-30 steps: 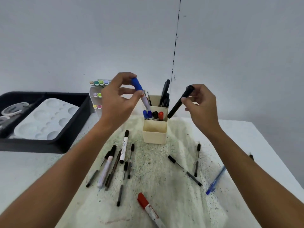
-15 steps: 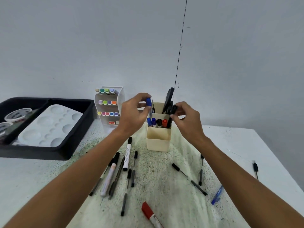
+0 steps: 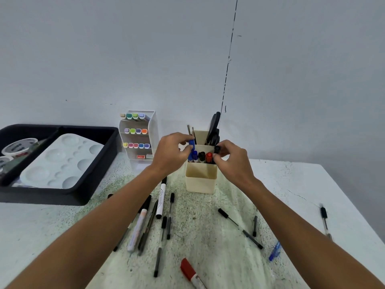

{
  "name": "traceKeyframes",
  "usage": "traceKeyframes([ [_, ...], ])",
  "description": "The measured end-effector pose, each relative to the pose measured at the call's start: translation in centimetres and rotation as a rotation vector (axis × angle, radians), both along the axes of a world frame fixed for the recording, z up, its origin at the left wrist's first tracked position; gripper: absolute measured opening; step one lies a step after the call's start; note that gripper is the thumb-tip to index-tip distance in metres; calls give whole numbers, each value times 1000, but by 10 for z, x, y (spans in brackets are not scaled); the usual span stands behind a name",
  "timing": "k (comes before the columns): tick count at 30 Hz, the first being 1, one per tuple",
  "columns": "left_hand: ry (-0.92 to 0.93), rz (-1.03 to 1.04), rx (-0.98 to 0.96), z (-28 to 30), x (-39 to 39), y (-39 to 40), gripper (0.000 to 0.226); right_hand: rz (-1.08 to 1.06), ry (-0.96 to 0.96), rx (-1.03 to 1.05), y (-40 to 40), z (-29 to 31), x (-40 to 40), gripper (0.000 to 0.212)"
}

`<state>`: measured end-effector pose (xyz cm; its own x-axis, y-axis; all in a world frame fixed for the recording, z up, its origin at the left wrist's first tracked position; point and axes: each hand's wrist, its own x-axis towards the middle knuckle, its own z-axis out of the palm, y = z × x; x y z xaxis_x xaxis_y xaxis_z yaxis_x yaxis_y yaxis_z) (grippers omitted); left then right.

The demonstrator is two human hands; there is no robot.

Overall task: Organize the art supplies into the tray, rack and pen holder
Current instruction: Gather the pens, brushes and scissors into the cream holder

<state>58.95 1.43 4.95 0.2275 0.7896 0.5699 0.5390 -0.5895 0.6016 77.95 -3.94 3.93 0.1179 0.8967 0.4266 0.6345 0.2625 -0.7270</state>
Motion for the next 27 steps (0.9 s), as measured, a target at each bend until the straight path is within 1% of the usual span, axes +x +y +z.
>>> traceKeyframes([
  [6,102,-4,-39,2,-1,4,30,-50,-71,-63,1,-7,-1,24],
  [10,148,-33,-155,3,-2,4,48,-88,-100,-69,2,-10,-2,27],
  [12,166,-39,-198,2,-1,6,53,-94,-107,-70,3,-10,-2,28],
  [17,174,-47,-259,0,-2,10,56,-86,-119,-85,2,-8,-2,29],
  [21,137,-55,-310,0,-3,13,56,-73,-116,-96,0,-8,-1,33],
  [24,128,-57,-306,1,-5,9,56,-140,-133,-24,-4,-7,0,34],
  [26,66,-39,-275,0,-8,4,53,-182,-98,109,-10,-6,-4,27],
  [27,30,-18,-251,0,-11,0,50,-170,-76,188,-14,-5,-7,24],
])
